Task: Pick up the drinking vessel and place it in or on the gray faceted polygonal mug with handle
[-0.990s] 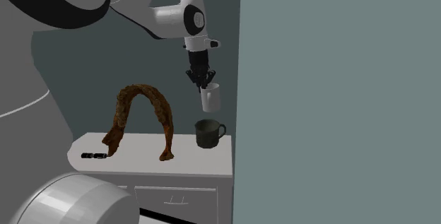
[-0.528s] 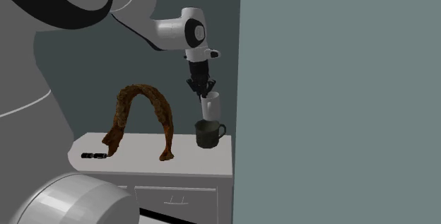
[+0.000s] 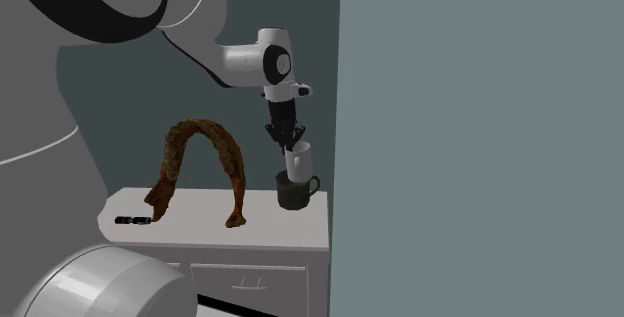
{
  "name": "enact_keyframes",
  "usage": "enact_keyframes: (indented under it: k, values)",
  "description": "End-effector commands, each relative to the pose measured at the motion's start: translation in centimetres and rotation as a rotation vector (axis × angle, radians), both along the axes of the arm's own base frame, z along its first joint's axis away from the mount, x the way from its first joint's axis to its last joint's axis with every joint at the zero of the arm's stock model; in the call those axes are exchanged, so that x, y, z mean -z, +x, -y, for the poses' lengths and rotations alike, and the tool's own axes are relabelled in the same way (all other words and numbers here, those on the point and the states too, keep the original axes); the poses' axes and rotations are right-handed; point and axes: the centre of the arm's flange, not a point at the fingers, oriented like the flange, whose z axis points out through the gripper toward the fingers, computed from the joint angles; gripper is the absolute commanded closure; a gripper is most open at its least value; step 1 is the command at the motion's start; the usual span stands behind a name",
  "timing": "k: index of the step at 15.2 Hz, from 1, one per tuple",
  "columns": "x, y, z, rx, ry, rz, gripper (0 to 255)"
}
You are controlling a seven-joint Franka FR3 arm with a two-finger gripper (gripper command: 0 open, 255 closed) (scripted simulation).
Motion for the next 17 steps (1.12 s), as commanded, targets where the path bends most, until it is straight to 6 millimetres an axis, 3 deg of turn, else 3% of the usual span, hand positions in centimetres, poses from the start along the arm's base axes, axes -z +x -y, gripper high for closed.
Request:
enact_keyframes:
  k: [1,6,7,12,16,17]
  values:
    - [0.2,-0.1,0.0,0.0,0.0,0.001,255]
    - [0.2,-0.1,0.0,0.0,0.0,0.001,255]
    - [0.2,-0.1,0.0,0.0,0.0,0.001,0]
    - [0.2,-0.1,0.0,0.0,0.0,0.001,0]
    - [-4.8,-0.5,-0.3,0.0,0.0,0.001,0]
    - [-4.8,-0.5,-0.3,0.0,0.0,0.001,0]
